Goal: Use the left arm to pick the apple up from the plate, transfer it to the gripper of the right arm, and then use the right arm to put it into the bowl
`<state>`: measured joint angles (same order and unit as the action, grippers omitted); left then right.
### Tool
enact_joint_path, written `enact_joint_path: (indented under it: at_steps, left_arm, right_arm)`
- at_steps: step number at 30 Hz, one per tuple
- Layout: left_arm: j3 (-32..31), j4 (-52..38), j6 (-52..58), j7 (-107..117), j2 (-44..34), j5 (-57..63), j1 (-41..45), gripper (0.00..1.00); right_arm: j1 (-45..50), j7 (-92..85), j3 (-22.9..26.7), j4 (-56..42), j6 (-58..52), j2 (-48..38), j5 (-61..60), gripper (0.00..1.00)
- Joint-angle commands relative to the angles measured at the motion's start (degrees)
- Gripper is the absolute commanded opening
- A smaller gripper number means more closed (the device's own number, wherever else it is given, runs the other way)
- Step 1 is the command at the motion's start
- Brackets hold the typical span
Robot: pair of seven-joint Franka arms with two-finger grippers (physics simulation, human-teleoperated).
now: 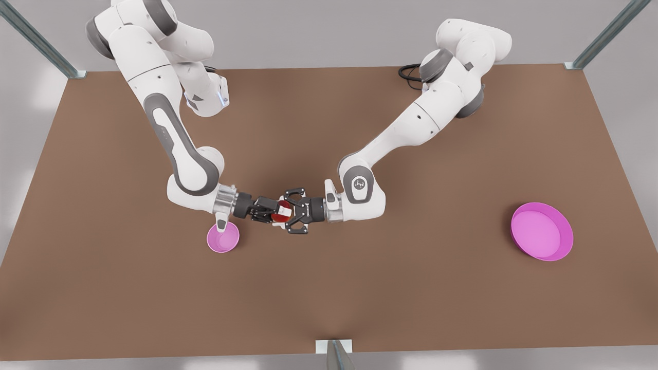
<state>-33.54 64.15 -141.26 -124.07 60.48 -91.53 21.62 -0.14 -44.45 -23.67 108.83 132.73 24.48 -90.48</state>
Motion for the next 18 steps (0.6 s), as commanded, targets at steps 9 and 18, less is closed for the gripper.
enact_joint_path:
  at_steps: [9, 18]
  left_arm:
    - [1.5, 0.2, 0.3, -0.3, 0.0, 0.6, -0.1, 1.0]
    - [6.6, 10.0, 14.8, 62.9, -17.0, 58.9, -19.1, 1.0]
  right_arm:
    - [-0.2, -1.3, 0.0, -0.3, 1.0, 0.0, 0.1, 0.71]
    - [-3.8, -1.5, 1.5, 0.9, 1.1, -0.3, 9.8, 0.71]
